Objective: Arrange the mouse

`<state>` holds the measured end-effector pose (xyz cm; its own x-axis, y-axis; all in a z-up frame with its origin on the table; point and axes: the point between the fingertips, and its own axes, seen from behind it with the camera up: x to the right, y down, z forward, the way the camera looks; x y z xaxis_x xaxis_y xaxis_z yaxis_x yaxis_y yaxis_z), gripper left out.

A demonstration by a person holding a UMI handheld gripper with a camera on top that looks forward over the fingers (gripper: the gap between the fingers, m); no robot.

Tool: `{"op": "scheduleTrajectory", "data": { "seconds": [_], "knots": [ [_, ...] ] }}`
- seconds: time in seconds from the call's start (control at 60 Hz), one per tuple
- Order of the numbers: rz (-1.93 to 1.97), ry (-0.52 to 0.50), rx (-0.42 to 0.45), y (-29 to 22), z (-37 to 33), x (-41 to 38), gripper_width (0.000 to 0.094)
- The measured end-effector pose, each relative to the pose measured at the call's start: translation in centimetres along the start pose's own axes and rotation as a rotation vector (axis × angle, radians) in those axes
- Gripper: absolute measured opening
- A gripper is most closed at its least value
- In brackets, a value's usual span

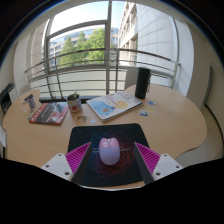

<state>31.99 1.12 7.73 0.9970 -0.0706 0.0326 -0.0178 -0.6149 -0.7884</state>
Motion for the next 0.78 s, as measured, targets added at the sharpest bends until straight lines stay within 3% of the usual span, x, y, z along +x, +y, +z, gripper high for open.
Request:
{"op": "scheduleTrajectory", "data": {
  "seconds": [0.383,0.783],
  "knots": [
    [-0.031,0.085,0.021,0.6,-17.0,0.4,0.0842],
    [-0.044,0.091,0.032,2.4,-21.0,-0.6,0.0843]
  ]
}}
